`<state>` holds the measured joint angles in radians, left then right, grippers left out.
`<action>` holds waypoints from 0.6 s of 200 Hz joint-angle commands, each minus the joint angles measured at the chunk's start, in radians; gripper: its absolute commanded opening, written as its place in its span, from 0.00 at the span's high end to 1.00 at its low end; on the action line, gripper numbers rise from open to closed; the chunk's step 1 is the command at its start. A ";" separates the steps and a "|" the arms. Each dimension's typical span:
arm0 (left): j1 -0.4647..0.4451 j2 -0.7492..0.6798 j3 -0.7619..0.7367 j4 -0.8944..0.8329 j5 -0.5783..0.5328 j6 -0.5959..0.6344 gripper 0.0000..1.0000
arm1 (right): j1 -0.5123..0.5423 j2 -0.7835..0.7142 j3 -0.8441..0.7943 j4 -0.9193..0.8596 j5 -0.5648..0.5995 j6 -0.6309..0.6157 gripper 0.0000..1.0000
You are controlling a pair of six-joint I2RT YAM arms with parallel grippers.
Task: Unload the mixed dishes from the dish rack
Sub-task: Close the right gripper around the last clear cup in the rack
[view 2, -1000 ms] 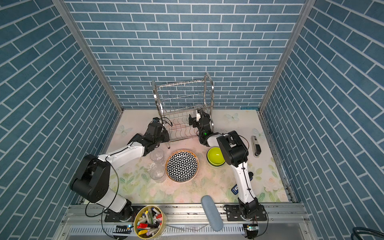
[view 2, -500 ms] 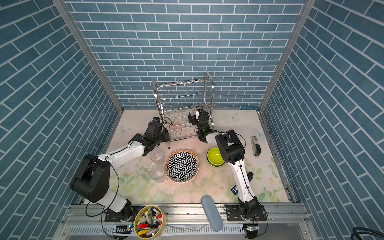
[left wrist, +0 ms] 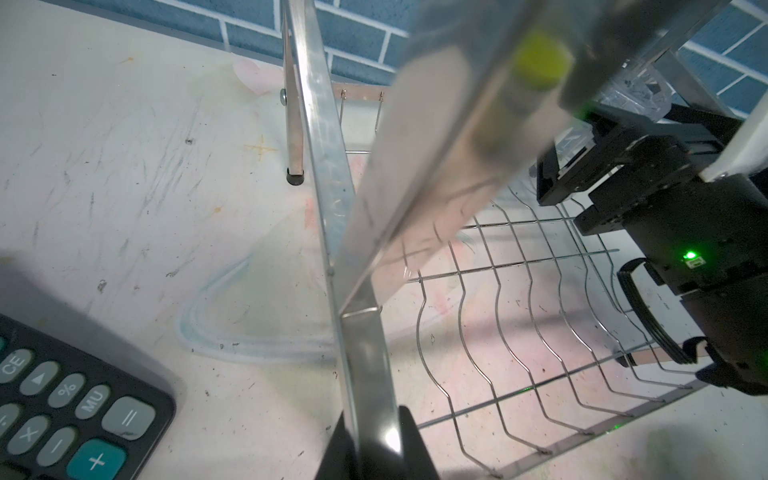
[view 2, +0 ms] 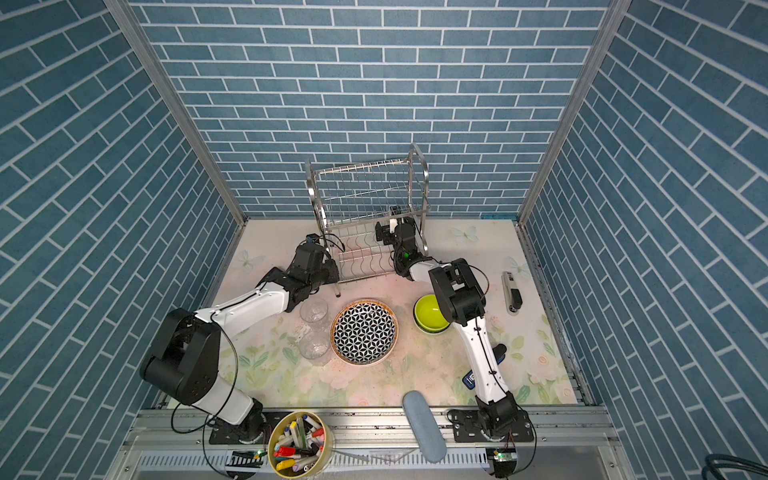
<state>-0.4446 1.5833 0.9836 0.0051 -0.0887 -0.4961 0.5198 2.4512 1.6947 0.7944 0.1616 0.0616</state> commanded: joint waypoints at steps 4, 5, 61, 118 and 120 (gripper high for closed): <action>-0.004 0.013 0.003 -0.085 0.066 0.048 0.96 | -0.033 0.034 0.071 -0.031 0.030 -0.026 0.01; -0.004 0.013 0.003 -0.084 0.066 0.047 0.96 | -0.033 0.035 0.072 -0.031 0.032 -0.025 0.01; -0.006 0.021 -0.002 -0.089 0.070 0.043 0.96 | -0.059 0.081 0.148 -0.091 0.036 -0.002 0.02; -0.010 0.035 0.001 -0.092 0.076 0.037 0.96 | -0.072 0.099 0.175 -0.118 0.010 0.003 0.15; -0.011 0.034 0.001 -0.092 0.076 0.037 0.96 | -0.072 0.100 0.175 -0.117 0.007 0.003 0.15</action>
<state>-0.4454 1.5917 0.9836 0.0158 -0.0830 -0.4957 0.4984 2.5221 1.8248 0.7235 0.1577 0.0433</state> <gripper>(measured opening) 0.175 0.875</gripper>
